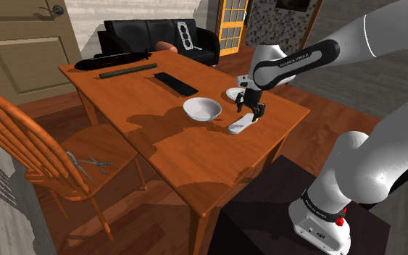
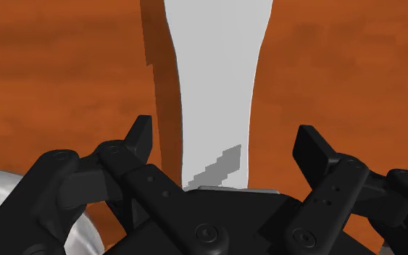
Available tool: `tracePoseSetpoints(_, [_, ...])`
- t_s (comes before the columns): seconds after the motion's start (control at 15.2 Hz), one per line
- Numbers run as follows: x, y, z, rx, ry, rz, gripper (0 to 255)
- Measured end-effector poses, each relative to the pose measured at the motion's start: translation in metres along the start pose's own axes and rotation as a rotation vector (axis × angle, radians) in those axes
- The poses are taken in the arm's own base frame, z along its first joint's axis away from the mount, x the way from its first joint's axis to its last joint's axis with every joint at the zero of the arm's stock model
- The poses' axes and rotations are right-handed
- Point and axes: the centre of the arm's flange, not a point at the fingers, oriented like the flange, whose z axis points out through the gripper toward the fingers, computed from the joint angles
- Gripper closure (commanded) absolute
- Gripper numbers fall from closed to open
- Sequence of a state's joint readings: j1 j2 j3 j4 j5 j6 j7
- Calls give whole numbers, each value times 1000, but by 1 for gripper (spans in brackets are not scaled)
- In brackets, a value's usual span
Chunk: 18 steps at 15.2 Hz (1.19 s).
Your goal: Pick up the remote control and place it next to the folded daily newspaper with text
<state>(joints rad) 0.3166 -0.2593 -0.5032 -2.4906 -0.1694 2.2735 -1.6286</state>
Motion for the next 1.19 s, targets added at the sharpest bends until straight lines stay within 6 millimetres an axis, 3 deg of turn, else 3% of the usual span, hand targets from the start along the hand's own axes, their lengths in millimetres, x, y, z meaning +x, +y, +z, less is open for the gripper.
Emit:
tracePoseSetpoints(0.46, [1, 3, 37, -2, -2, -34, 0])
tracePoseSetpoints(0.86, [0, 3, 41, -3, -2, -35, 0])
tracePoseSetpoints(0.92, [0, 3, 41, -3, -2, -35, 255])
tracePoseSetpoints(1.19, [0, 3, 41, -3, -2, -35, 255])
